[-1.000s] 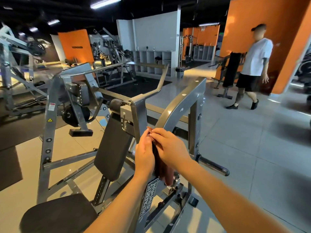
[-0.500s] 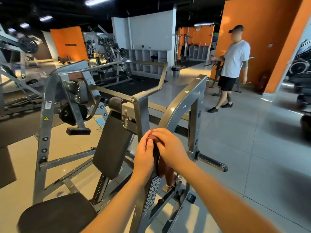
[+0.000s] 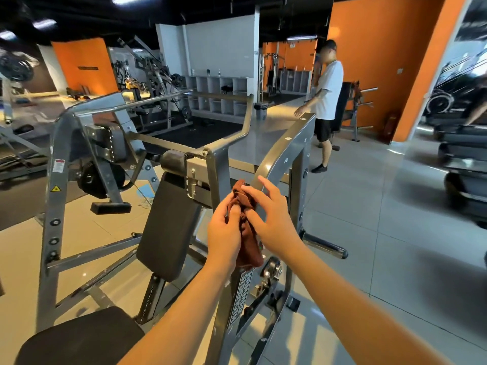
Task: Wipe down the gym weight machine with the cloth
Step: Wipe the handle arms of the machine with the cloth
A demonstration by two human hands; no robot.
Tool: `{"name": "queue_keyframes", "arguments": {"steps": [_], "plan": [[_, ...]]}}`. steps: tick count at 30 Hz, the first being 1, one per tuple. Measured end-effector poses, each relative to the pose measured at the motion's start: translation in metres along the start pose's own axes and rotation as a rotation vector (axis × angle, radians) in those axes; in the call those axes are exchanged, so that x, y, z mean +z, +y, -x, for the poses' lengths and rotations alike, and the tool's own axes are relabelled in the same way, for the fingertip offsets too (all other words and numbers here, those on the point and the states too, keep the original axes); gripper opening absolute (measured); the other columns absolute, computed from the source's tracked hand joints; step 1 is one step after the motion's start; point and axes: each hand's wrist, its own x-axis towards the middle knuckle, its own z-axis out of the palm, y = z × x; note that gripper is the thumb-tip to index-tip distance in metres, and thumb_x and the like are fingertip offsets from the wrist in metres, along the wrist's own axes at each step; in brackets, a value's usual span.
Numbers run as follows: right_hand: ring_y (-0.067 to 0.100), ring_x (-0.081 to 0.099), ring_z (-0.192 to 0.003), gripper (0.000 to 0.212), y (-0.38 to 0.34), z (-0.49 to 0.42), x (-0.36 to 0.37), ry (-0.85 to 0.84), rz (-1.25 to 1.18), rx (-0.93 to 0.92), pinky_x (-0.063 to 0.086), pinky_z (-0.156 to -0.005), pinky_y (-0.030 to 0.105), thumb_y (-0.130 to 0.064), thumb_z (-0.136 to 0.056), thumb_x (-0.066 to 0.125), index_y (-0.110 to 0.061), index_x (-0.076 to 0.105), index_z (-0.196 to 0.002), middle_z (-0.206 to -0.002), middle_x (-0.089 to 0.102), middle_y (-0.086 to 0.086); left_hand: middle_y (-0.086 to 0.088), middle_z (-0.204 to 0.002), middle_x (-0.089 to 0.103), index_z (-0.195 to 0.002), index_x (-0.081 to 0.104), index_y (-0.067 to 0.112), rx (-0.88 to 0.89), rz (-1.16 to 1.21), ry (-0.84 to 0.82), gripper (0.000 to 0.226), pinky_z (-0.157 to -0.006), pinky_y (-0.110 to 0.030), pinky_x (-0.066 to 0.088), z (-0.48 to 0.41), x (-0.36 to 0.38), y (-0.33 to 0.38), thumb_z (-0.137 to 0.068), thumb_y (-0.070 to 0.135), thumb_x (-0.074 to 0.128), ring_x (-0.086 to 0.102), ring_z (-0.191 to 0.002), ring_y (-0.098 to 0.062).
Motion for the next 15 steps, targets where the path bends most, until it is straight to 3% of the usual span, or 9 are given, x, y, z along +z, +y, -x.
{"name": "queue_keyframes", "arguments": {"steps": [2, 4, 5, 7, 8, 10, 12, 15], "plan": [[0.006, 0.03, -0.145, 0.054, 0.0, -0.002, -0.002, -0.045, 0.004, -0.069, 0.024, -0.121, 0.028, -0.012, -0.101, 0.056, -0.035, 0.046, -0.15, -0.158, 0.036, -0.013, 0.013, -0.12, 0.069, -0.132, 0.06, 0.038, -0.043, 0.052, -0.025, 0.031, -0.093, -0.03, 0.055, -0.003, 0.007, 0.004, -0.109, 0.034, 0.04, 0.066, -0.111, -0.005], [0.003, 0.04, -0.138, 0.055, 0.003, -0.009, -0.006, -0.058, 0.012, -0.099, 0.032, -0.12, 0.027, -0.004, -0.098, 0.057, -0.031, 0.051, -0.146, -0.148, 0.047, -0.011, 0.006, -0.114, 0.071, -0.127, 0.064, 0.034, -0.077, 0.075, -0.081, 0.033, -0.088, -0.031, 0.058, -0.005, 0.012, 0.005, -0.109, 0.039, 0.037, 0.069, -0.106, -0.01], [0.004, 0.045, -0.133, 0.055, 0.005, -0.014, -0.008, -0.03, 0.027, -0.099, 0.038, -0.117, 0.028, 0.001, -0.095, 0.057, -0.028, 0.058, -0.142, -0.142, 0.052, -0.01, 0.001, -0.111, 0.072, -0.121, 0.066, 0.032, -0.078, 0.06, -0.101, 0.033, -0.089, -0.038, 0.059, -0.007, 0.013, 0.005, -0.108, 0.042, 0.037, 0.07, -0.104, -0.016], [0.009, 0.052, -0.125, 0.053, 0.007, -0.025, -0.016, 0.024, 0.078, -0.116, 0.043, -0.111, 0.028, 0.009, -0.09, 0.057, -0.022, 0.068, -0.131, -0.133, 0.06, -0.007, -0.001, -0.107, 0.071, -0.111, 0.068, 0.035, -0.013, 0.003, -0.128, 0.032, -0.092, -0.05, 0.057, -0.011, 0.013, 0.006, -0.107, 0.044, 0.038, 0.069, -0.103, -0.022], [0.013, 0.053, -0.123, 0.051, 0.006, -0.031, -0.02, 0.057, 0.124, -0.139, 0.042, -0.109, 0.026, 0.01, -0.089, 0.056, -0.02, 0.069, -0.128, -0.131, 0.062, -0.005, 0.005, -0.11, 0.068, -0.109, 0.067, 0.042, 0.047, -0.054, -0.137, 0.03, -0.095, -0.047, 0.055, -0.015, 0.013, 0.006, -0.108, 0.042, 0.037, 0.066, -0.107, -0.017], [0.02, 0.051, -0.121, 0.043, 0.006, -0.046, -0.027, 0.16, 0.249, -0.181, 0.038, -0.106, 0.025, 0.005, -0.092, 0.057, -0.016, 0.07, -0.127, -0.132, 0.062, 0.001, 0.019, -0.125, 0.057, -0.121, 0.058, 0.051, 0.14, -0.161, -0.106, 0.03, -0.106, -0.033, 0.046, -0.023, 0.014, 0.007, -0.11, 0.038, 0.034, 0.054, -0.12, 0.001], [0.024, 0.049, -0.124, 0.034, 0.008, -0.062, -0.028, 0.187, 0.4, -0.232, 0.039, -0.11, 0.036, -0.008, -0.096, 0.057, -0.014, 0.068, -0.127, -0.133, 0.062, 0.004, 0.02, -0.14, 0.048, -0.138, 0.05, 0.041, 0.102, -0.16, -0.051, 0.034, -0.116, -0.035, 0.038, -0.033, 0.016, 0.006, -0.11, 0.038, 0.032, 0.044, -0.13, 0.003], [0.018, 0.045, -0.13, 0.036, 0.008, -0.064, -0.007, -0.06, 0.541, -0.294, 0.031, -0.115, 0.049, -0.029, -0.097, 0.044, -0.022, 0.069, -0.121, -0.132, 0.06, -0.004, 0.012, -0.129, 0.065, -0.13, 0.059, 0.034, -0.001, 0.039, -0.033, 0.033, -0.108, -0.042, 0.047, -0.038, 0.021, 0.002, -0.111, 0.037, 0.032, 0.059, -0.122, -0.006]]}}
